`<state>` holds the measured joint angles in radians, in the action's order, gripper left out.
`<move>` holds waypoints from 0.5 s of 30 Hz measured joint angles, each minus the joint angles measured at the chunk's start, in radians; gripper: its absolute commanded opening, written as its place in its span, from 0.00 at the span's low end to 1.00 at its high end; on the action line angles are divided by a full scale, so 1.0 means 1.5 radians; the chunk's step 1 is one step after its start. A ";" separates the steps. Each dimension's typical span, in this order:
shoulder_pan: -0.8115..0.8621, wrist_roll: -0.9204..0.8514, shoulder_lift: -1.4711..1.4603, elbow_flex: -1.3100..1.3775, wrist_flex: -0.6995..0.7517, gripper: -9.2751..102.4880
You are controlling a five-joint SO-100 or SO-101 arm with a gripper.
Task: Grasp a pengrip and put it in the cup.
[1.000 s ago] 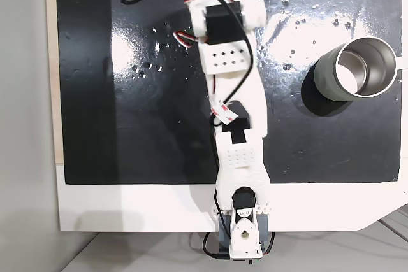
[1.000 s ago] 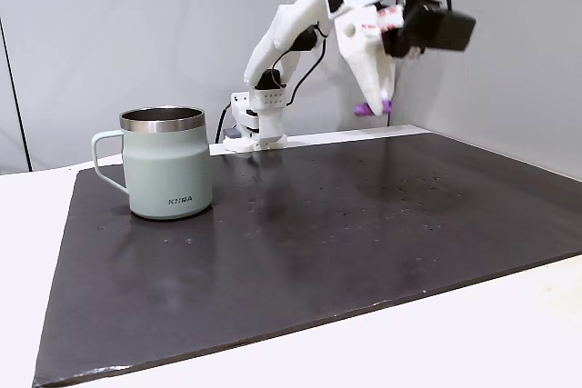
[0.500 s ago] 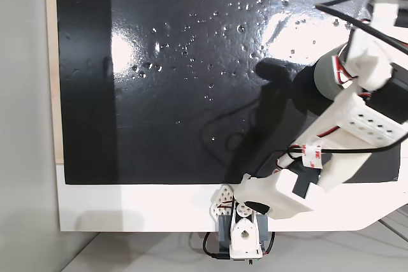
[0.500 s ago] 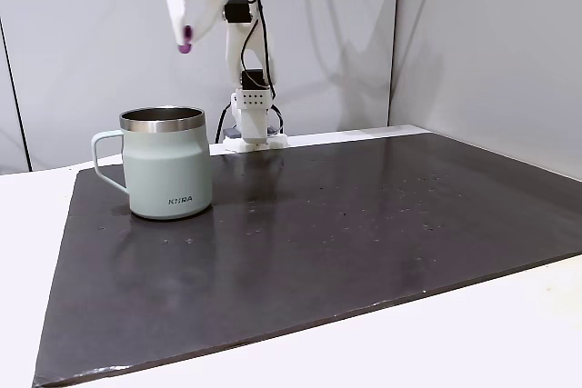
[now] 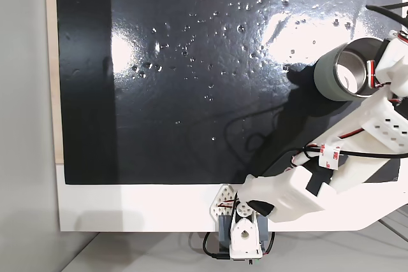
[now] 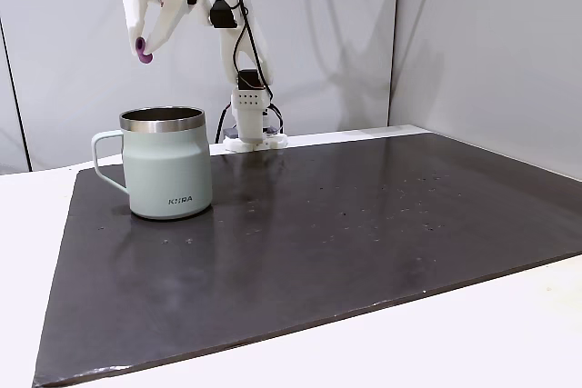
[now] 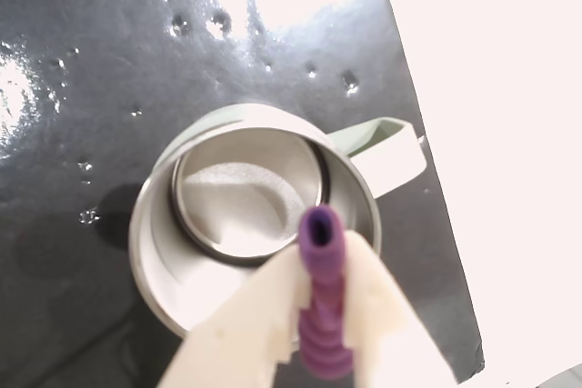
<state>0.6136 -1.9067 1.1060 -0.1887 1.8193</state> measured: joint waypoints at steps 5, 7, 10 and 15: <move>0.009 -0.001 -0.007 0.000 0.000 0.39; 0.009 -0.002 -0.010 0.000 0.000 0.38; 0.008 -0.002 -0.011 0.000 0.000 0.38; 0.009 -0.002 -0.011 0.002 0.000 0.38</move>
<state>0.6274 -1.9098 1.0891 -0.1856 1.8193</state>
